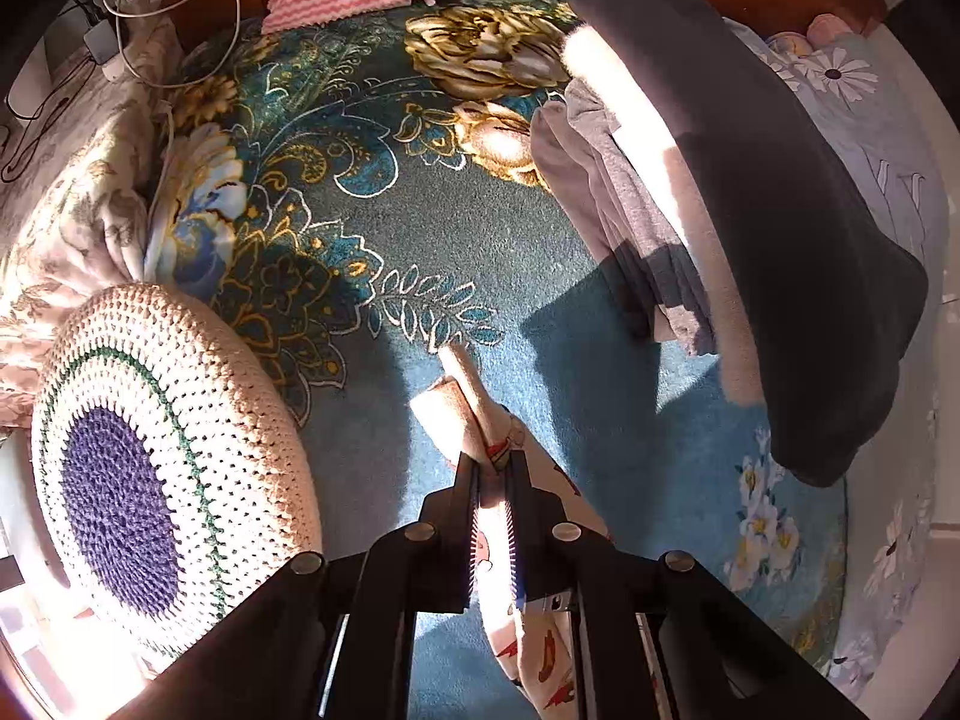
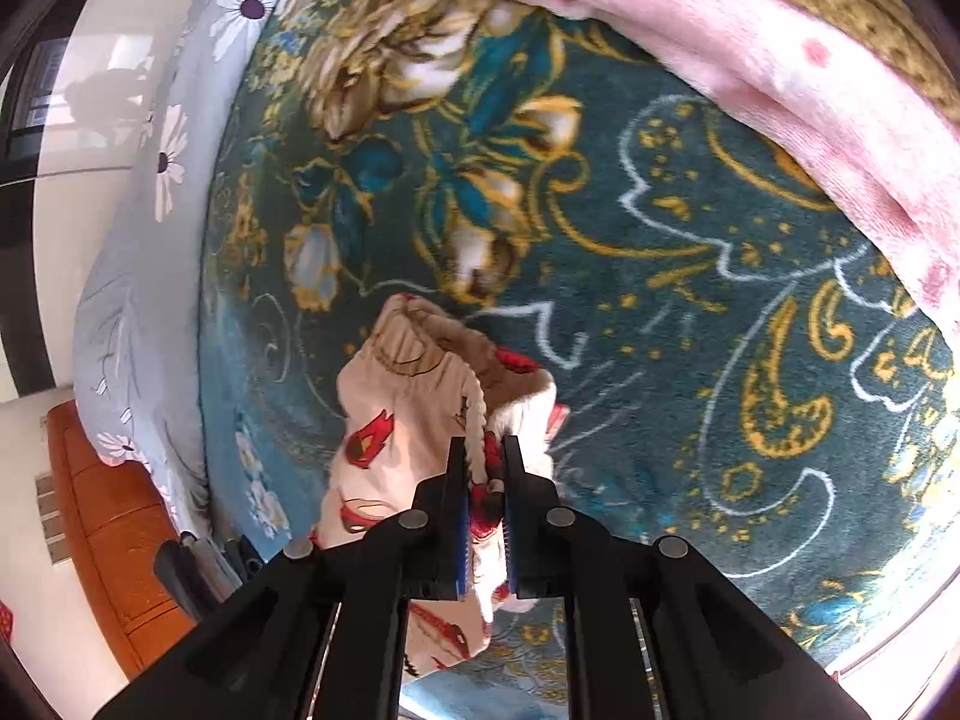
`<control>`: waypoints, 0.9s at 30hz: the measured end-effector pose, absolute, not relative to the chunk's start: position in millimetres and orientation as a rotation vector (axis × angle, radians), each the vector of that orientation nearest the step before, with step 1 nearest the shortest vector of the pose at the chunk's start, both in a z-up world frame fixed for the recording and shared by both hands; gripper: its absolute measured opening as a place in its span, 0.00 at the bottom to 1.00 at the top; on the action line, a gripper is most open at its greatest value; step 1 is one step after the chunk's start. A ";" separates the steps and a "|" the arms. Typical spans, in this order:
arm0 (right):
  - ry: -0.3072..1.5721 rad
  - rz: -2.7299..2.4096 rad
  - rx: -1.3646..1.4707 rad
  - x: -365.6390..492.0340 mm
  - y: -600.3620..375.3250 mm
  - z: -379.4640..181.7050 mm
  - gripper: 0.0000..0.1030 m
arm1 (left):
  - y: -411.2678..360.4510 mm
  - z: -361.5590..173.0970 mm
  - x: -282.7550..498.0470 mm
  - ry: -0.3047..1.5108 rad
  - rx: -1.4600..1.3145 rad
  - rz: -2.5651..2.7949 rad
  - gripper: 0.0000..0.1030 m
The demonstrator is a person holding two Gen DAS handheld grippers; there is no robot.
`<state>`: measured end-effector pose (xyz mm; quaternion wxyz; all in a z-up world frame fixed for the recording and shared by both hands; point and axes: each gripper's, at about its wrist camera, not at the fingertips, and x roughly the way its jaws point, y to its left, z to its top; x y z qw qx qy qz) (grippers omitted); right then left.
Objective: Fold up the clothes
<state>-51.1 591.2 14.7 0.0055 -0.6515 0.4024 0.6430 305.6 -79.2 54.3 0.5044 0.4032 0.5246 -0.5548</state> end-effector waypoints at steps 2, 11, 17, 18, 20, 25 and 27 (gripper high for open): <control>1.368 2.112 -2.024 -73.3 577.0 30.2 0.09 | -80.3 54.9 308.1 1.269 0.972 -1.327 0.09; 1.137 2.079 -2.190 -102.3 558.3 16.2 0.10 | -76.0 47.8 309.2 1.271 1.004 -1.300 0.10; 0.982 2.100 -2.185 -92.8 563.1 5.4 0.15 | -76.8 46.9 309.1 1.252 1.028 -1.292 0.12; 0.946 2.108 -2.191 -91.3 562.5 5.5 0.16 | -76.8 46.6 309.1 1.254 1.028 -1.288 0.12; 0.933 2.106 -2.193 -86.7 562.9 6.2 0.16 | -76.3 46.0 308.5 1.260 1.023 -1.285 0.12; 1.211 1.961 -2.168 -80.3 571.0 -13.6 0.09 | -76.5 44.0 302.0 1.259 1.039 -1.285 0.12; 1.332 1.902 -2.147 -87.4 570.3 -9.8 0.09 | -76.8 43.4 299.2 1.258 1.045 -1.287 0.12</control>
